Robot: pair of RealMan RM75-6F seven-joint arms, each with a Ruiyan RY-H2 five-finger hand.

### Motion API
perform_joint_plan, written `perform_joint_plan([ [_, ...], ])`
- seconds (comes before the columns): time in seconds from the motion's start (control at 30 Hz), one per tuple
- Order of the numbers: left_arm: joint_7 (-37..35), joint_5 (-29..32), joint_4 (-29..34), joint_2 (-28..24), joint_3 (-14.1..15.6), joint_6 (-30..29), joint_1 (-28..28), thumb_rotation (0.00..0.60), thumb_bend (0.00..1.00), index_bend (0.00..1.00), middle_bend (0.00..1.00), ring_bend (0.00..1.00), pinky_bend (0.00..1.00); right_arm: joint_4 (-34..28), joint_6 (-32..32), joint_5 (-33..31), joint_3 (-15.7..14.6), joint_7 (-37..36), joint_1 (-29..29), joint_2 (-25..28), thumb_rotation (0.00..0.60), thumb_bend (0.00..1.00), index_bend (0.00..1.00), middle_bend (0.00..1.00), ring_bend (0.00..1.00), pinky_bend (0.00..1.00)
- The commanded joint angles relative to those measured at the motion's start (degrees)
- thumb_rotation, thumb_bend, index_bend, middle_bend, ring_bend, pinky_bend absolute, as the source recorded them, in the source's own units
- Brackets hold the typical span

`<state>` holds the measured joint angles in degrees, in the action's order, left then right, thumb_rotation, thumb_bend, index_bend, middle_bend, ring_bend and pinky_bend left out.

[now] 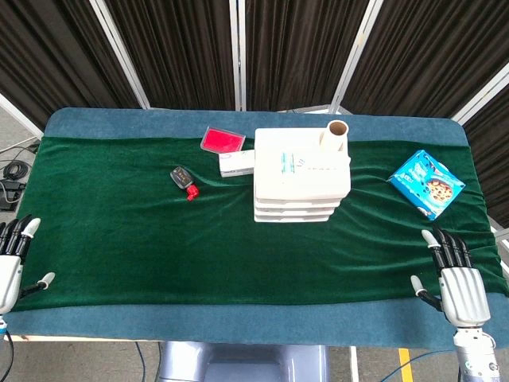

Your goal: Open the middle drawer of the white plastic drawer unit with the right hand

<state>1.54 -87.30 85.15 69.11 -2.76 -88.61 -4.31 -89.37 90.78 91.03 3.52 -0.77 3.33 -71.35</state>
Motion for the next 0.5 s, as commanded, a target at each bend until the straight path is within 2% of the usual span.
perform_joint_plan([
  [0.03, -0.1, -0.2, -0.1, 0.0, 0.0, -0.2, 0.1, 0.6, 0.16, 0.0, 0.0, 0.0, 0.0, 0.0, -0.3, -0.3, 0.0, -0.2, 0.1, 0.0, 0.6, 0.23, 0.07, 0.0, 0.0, 0.0],
  [0.5, -2.0, -0.5, 0.0, -0.5, -0.1, -0.2, -0.1, 0.6, 0.16, 0.0, 0.0, 0.0, 0.0, -1.8, -1.4, 1.0, -1.0, -3.1, 0.5, 0.5, 0.6, 0.23, 0.07, 0.0, 0.0, 0.0],
])
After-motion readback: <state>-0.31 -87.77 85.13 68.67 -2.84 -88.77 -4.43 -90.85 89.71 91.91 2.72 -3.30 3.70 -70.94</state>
